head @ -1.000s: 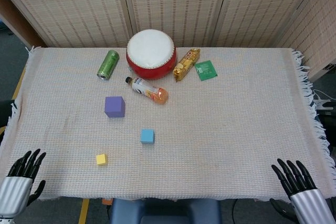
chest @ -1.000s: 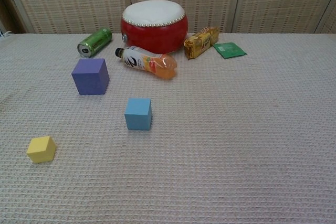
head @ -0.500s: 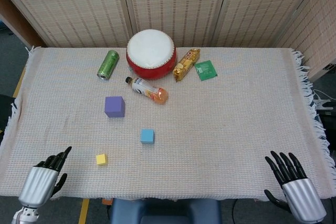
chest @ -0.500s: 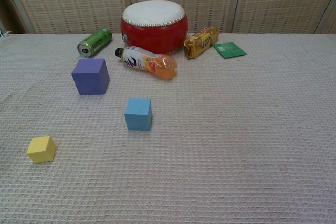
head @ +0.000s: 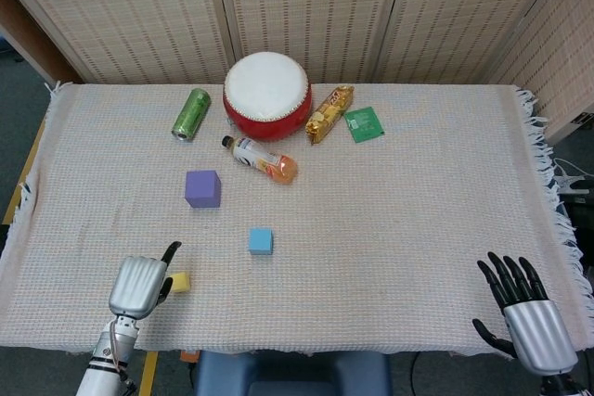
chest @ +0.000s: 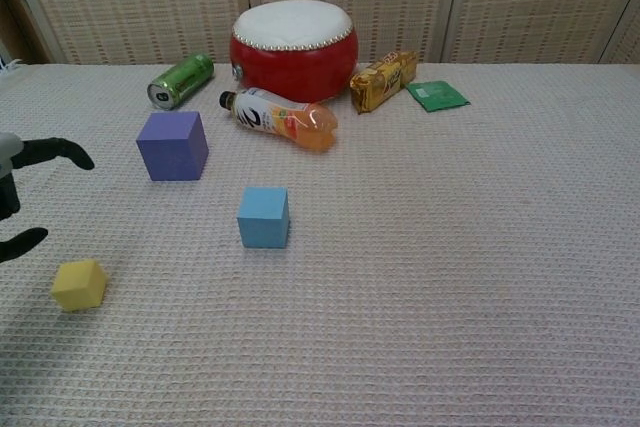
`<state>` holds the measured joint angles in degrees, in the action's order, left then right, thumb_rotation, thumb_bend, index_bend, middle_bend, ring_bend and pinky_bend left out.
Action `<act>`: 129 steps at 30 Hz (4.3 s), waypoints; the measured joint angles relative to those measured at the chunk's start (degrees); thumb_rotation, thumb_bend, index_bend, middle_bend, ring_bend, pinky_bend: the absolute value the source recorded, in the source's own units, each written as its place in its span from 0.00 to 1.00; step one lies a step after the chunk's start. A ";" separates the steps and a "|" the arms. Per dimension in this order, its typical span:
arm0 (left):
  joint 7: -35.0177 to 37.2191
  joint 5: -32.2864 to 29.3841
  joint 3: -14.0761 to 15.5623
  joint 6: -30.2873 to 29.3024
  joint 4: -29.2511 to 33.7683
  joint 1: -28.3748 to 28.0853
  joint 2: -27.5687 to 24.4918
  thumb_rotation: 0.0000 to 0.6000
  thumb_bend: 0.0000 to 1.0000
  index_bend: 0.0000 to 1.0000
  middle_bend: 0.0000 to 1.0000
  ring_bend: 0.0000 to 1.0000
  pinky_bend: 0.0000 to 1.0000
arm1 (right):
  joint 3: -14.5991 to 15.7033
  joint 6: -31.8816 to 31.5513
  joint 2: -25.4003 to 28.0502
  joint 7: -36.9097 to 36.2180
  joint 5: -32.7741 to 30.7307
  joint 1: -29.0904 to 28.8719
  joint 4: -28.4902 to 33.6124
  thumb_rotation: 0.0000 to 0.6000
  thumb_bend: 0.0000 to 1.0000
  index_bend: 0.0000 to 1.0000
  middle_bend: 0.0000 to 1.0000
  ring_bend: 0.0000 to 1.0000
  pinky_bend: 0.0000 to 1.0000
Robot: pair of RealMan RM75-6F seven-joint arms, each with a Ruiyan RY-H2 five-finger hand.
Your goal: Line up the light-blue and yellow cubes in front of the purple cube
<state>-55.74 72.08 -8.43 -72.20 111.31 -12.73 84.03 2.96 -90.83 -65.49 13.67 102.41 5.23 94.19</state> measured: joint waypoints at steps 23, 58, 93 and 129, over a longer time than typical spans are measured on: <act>-14.44 -27.87 -10.23 -0.87 -13.63 -23.62 22.72 1.00 0.40 0.17 1.00 1.00 1.00 | -0.56 1.15 3.27 -5.02 -4.52 -1.34 0.88 0.77 0.03 0.00 0.00 0.00 0.00; -2.89 -22.20 -3.99 0.10 -26.92 -30.45 27.56 1.00 0.40 0.49 1.00 1.00 1.00 | 0.26 3.43 4.83 -4.37 -7.29 -2.13 2.59 0.77 0.03 0.00 0.00 0.00 0.00; 6.19 -26.70 -4.47 5.21 -28.23 -28.59 13.82 1.00 0.40 0.43 1.00 1.00 1.00 | 0.58 3.08 4.44 -2.28 -8.50 -1.51 3.52 0.77 0.02 0.00 0.00 0.00 0.00; 8.39 -28.06 -2.26 6.52 -27.66 -29.81 12.15 1.00 0.39 0.18 1.00 1.00 1.00 | 1.11 2.04 4.81 -1.66 -7.54 -0.76 4.16 0.78 0.03 0.00 0.00 0.00 0.00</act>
<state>-47.35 44.03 -10.70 -65.69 83.65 -42.54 96.18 4.07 -88.79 -60.68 12.01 94.87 4.48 98.35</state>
